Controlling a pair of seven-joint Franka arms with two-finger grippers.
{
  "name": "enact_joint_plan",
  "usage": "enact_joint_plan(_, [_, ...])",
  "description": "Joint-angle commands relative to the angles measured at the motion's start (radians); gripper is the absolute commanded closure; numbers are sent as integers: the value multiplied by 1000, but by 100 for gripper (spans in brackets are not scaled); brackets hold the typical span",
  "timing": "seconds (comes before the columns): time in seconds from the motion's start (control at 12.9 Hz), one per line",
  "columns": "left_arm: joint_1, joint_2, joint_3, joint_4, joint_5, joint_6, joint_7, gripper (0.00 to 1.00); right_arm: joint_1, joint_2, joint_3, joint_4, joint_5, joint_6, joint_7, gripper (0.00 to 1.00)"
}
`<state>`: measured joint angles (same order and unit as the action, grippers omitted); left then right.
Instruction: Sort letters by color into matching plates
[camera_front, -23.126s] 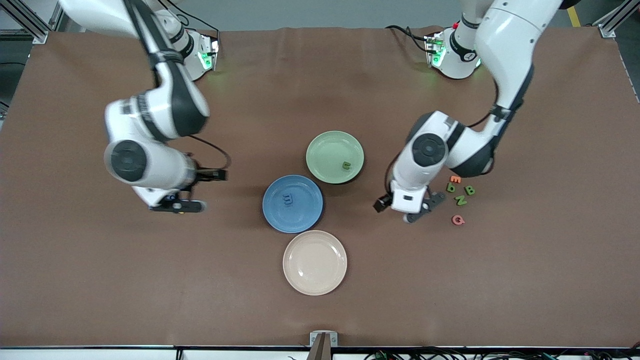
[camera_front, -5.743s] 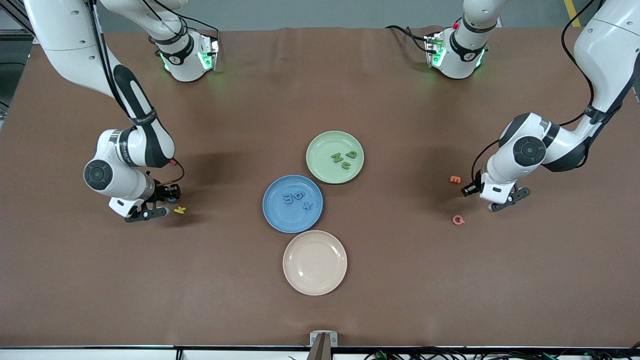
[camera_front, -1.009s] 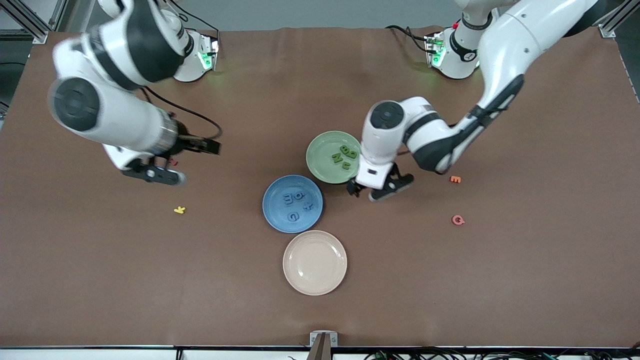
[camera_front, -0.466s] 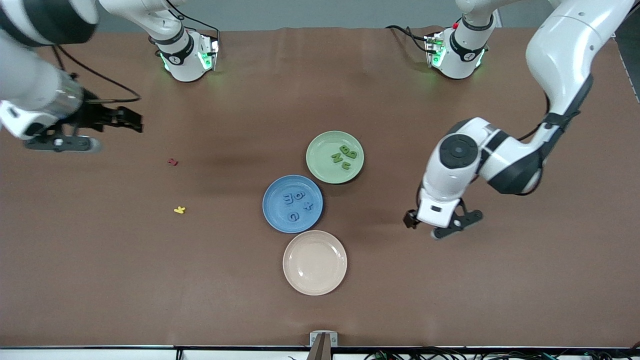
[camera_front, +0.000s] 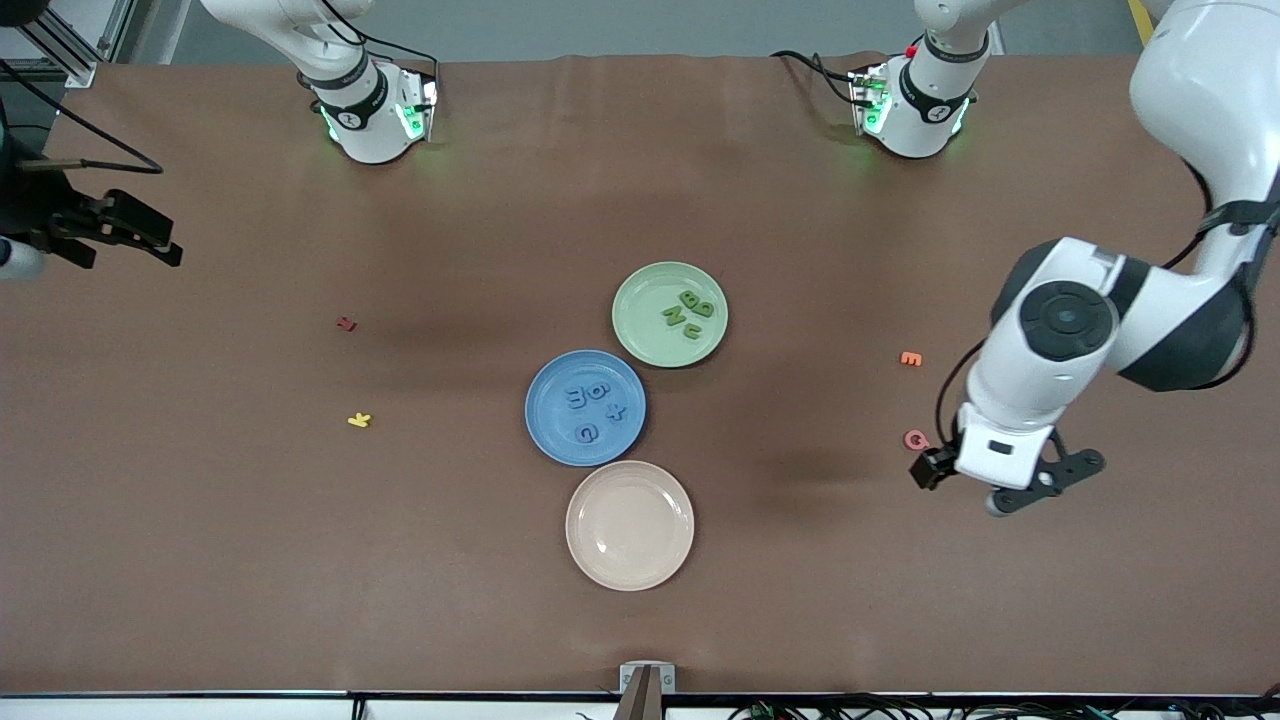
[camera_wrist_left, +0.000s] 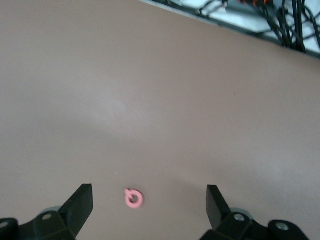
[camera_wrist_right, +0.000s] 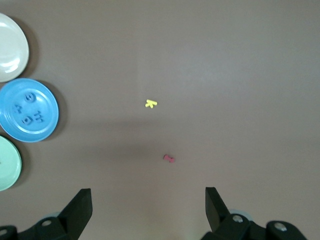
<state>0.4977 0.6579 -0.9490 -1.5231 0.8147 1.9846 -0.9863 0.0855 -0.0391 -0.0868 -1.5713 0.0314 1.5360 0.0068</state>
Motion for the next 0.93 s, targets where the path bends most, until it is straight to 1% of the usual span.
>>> enact_joint_plan(0.0, [60,-58,-39,12,-43,-35,93,0,-24,22,19,60,-8,-8,-4,0])
enact_joint_plan(0.08, [80,-76,-54,12,-60,-58,107,0,-27,22,18,60,-7,-8,-5,0])
enact_joint_plan(0.16, [96,-95,-59,15,-66,-84,135,0,-29,22,18,60,-7,-8,-4,0])
enact_joint_plan(0.23, [97,-134,-54,23,-87,-92,174,0,-29,22,19,60,-7,-10,-4,0])
enact_joint_plan(0.31, [96,-158,-45,23,-129,-93,198,0,-27,24,19,60,-8,-7,-2,0])
enact_joint_plan(0.54, [73,-225,13,24,-248,-101,233,0,-30,24,19,62,-7,-5,-7,0])
enact_joint_plan(0.62, [43,-253,50,26,-281,-118,259,0,-30,24,19,62,-8,-7,-7,0])
enact_joint_plan(0.7, [-9,-295,120,27,-334,-134,297,0,-32,24,19,60,-10,-10,-8,0])
enact_joint_plan(0.85, [-118,-391,284,26,-478,-167,403,0,-52,24,16,62,-11,-8,-77,0])
